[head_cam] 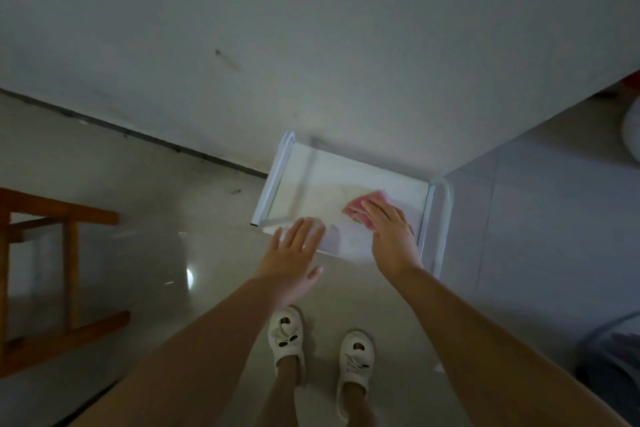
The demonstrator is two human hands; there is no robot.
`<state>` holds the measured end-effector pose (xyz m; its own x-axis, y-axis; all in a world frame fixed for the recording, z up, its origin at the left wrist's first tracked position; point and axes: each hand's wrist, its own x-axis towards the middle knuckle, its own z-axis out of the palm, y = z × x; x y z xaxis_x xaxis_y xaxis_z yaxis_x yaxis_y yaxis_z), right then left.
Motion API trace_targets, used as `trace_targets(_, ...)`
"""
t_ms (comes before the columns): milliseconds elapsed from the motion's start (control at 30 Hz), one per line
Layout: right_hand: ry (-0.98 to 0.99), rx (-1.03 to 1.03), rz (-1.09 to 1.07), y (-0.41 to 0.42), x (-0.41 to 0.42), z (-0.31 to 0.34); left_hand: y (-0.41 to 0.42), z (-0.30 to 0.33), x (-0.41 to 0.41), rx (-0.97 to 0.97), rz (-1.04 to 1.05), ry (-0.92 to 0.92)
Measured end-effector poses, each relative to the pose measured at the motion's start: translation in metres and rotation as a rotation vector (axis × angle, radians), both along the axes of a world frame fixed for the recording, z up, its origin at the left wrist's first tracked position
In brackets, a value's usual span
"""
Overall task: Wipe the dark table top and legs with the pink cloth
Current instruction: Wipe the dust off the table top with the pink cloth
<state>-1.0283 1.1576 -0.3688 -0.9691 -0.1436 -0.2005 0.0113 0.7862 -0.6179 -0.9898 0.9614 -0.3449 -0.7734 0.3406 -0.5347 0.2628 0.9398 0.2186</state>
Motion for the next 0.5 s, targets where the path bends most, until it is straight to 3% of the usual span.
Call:
trace_targets(200,0.046,-0.156,0.158,-0.026,-0.009,0.085,-0.018,0.077,0.044,0.011,0.252,0.061)
trace_targets(333,0.106,-0.109,0.485,-0.057,0.004,0.139,-0.028,0.133,0.099,-0.020,0.555,0.170)
trace_targets(500,0.110,-0.242,0.838,-0.104,0.057,0.201,-0.033,0.187,0.206,-0.063,0.899,0.295)
